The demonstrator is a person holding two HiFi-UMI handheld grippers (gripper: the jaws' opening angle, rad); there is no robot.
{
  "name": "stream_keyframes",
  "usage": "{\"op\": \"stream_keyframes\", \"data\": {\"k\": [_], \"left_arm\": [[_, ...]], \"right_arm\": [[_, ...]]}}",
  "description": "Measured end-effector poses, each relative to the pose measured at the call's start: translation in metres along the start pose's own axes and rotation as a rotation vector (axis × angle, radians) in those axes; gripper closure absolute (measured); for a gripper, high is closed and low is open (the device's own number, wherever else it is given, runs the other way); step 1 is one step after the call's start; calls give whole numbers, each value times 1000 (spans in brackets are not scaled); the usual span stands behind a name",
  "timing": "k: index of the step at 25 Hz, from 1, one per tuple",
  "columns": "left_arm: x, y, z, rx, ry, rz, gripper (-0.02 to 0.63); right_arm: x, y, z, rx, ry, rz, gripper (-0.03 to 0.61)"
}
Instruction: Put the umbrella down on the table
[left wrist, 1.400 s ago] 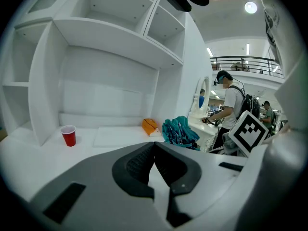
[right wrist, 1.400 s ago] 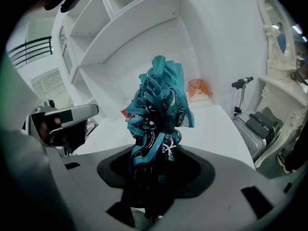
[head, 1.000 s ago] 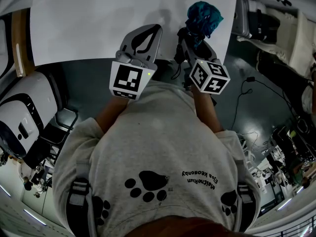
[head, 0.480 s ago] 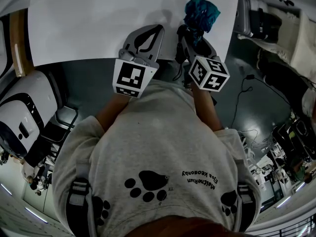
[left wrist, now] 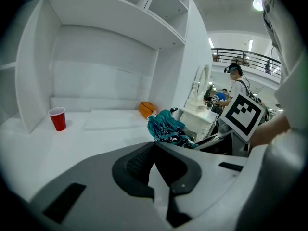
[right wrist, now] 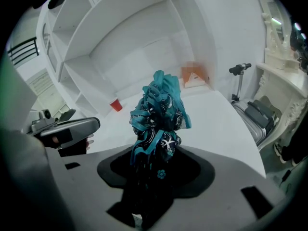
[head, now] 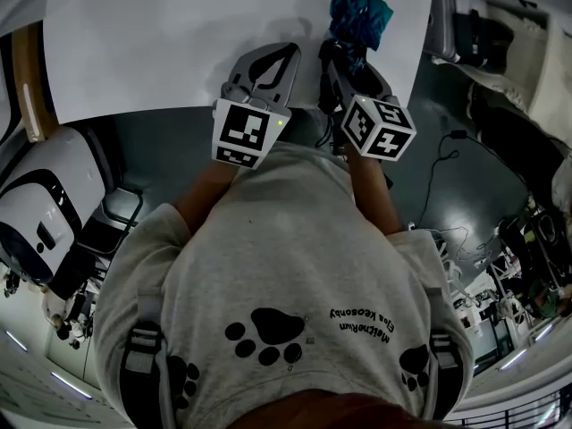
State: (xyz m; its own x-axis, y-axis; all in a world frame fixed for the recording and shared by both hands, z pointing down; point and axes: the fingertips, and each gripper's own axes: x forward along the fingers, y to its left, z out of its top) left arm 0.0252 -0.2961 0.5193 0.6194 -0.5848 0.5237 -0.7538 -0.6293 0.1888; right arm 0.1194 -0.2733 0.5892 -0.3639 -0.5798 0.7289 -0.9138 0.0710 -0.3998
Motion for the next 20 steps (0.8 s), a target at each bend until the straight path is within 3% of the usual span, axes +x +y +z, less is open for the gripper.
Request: {"op": "stream_keyframes", "data": {"k": [20], "left_arm": [[48, -11, -31, -1, 123, -84, 595]], "right_arm": [[21, -11, 7, 41, 43, -4, 348]]}}
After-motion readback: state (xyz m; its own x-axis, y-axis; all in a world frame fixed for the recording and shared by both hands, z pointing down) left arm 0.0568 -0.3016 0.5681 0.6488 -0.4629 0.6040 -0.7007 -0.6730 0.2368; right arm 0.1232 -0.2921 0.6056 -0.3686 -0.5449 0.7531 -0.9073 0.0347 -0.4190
